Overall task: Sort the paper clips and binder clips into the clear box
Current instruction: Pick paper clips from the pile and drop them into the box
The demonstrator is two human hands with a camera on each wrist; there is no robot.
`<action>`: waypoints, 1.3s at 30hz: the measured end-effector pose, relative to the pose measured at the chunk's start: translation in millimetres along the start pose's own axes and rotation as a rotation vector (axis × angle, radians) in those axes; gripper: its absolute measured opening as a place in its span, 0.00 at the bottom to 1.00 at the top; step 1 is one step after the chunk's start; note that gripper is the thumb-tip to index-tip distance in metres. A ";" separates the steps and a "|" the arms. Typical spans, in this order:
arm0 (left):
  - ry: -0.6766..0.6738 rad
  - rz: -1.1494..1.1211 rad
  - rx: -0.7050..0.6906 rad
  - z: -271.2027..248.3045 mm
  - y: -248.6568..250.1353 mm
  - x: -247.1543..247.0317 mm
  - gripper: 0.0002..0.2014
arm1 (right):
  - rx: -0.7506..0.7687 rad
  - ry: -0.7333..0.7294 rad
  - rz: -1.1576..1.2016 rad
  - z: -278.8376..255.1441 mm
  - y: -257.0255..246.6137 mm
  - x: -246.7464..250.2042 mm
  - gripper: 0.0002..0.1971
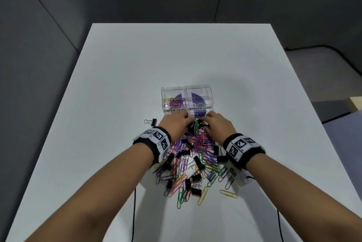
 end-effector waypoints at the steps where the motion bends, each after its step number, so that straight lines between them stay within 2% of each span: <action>1: 0.000 0.007 0.016 0.5 -0.5 -3.4 0.23 | -0.007 0.002 0.012 -1.3 1.2 -1.0 0.17; 6: 0.033 0.088 0.014 2.5 3.3 -3.2 0.19 | -0.020 -0.023 0.020 -11.7 11.6 -6.0 0.17; 10: 0.079 0.040 -0.084 6.5 17.0 6.8 0.21 | -0.014 -0.026 -0.001 -17.4 16.9 -9.3 0.17; 13: 0.019 0.071 -0.137 12.9 31.8 3.2 0.20 | -0.015 -0.031 -0.012 -17.9 16.9 -13.0 0.14; 17: -0.076 0.068 -0.043 24.3 32.3 -9.3 0.20 | -0.026 -0.011 -0.016 -18.8 21.6 -8.9 0.12; 22: -0.092 0.061 -0.032 32.5 33.1 -8.6 0.16 | -0.107 -0.017 -0.064 -22.5 47.4 1.0 0.11; 26: -0.095 0.124 -0.068 33.3 30.2 -4.4 0.21 | -0.034 0.058 -0.075 -25.5 32.7 10.6 0.12; 32: -0.148 0.135 -0.056 33.2 27.5 -8.0 0.20 | -0.041 -0.068 -0.030 -24.7 11.4 -6.6 0.11; 39: -0.238 0.192 -0.042 33.0 28.9 -11.4 0.18 | -0.047 -0.092 -0.085 -21.1 2.7 -9.9 0.11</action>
Point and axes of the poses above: each hand's wrist, its own z-axis towards the middle knuckle, its own x-axis out of the back of the hand, y = z × x, the point moved 10 cm from there along z, towards the middle knuckle, and after that the axes turned 3 degrees about -z, right-handed, at the moved point
